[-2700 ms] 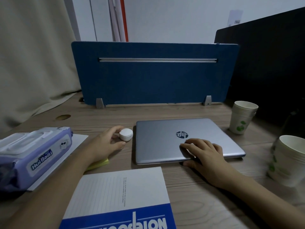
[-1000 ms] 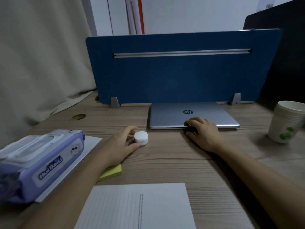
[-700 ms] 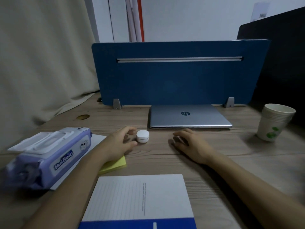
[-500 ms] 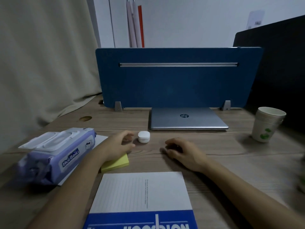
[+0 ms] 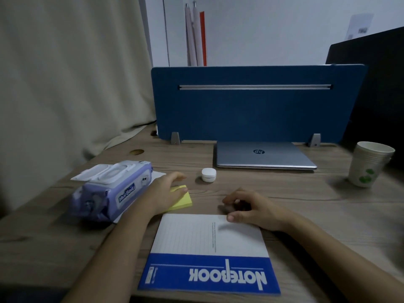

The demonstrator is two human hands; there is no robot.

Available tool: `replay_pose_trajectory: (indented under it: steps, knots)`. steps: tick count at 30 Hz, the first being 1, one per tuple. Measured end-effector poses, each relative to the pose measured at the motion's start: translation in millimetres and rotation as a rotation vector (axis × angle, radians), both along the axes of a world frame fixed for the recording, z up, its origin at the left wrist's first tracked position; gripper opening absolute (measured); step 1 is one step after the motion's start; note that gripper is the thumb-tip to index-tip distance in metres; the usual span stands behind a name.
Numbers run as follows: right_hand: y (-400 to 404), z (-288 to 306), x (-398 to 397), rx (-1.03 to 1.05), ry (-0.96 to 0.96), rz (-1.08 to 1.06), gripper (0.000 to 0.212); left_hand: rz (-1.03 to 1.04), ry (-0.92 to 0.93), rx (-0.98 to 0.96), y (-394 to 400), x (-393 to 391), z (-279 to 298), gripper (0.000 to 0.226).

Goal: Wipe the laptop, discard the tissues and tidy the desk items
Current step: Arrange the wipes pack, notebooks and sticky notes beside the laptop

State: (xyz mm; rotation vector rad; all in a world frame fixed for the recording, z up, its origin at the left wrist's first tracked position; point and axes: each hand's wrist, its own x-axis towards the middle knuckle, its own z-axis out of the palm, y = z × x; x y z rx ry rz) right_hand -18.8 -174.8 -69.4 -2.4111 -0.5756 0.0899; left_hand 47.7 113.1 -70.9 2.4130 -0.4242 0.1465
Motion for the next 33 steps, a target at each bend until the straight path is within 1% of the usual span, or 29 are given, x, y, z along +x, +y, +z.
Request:
replay_pose_trajectory:
  steps: [4, 9, 12, 14, 17, 22, 24, 26, 27, 28, 30, 31, 33]
  knots:
    - [3.0, 3.5, 0.6, 0.03, 0.007, -0.012, 0.042, 0.046, -0.108, -0.004, 9.0, -18.0, -4.8, 0.038]
    - [16.8, 17.2, 10.3, 0.044, 0.077, -0.075, 0.031, 0.01, -0.336, 0.019, 21.2, -46.3, -6.8, 0.036]
    - [42.5, 25.5, 17.3, 0.011, 0.126, -0.054, 0.028, -0.037, -0.358, 0.106, 32.1, -61.7, -6.1, 0.037]
    - [67.8, 28.5, 21.8, 0.008, 0.14, -0.01, 0.025, -0.022, -0.35, 0.136, 43.9, -68.1, -1.8, 0.039]
    - [107.0, 28.1, 32.5, 0.044, 0.065, 0.018, 0.022, 0.026, -0.385, 0.125, 64.2, -72.4, 10.2, 0.043]
    - [150.4, 27.2, 54.1, 0.104, -0.062, -0.055, 0.008, 0.036, -0.519, 0.132, 88.9, -76.4, 24.7, 0.035]
    - [160.2, 25.7, 60.6, 0.106, -0.086, -0.059, 0.006, 0.094, -0.598, 0.127, 102.0, -74.7, 29.7, 0.029]
    - [165.9, 21.4, 63.7, 0.119, -0.125, -0.07, 0.008, 0.2, -0.643, 0.101, 117.3, -68.6, 31.1, 0.027]
    - [167.0, 18.2, 63.1, 0.132, -0.153, -0.086, 0.009, 0.261, -0.61, 0.072, 124.7, -65.7, 29.9, 0.032]
    - [167.2, 14.5, 62.8, 0.139, -0.178, -0.101, 0.009, 0.327, -0.531, 0.033, 130.2, -62.6, 27.5, 0.041]
    - [165.7, 6.6, 61.9, 0.103, -0.213, -0.111, 0.011, 0.42, -0.332, -0.077, 136.7, -56.5, 21.5, 0.064]
    - [164.5, 3.3, 61.8, 0.062, -0.221, -0.1, 0.013, 0.444, -0.261, -0.132, 138.0, -52.3, 18.2, 0.076]
    - [160.5, -1.1, 62.4, 0.009, -0.227, -0.078, 0.015, 0.485, -0.2, -0.211, 137.1, -41.4, 13.1, 0.089]
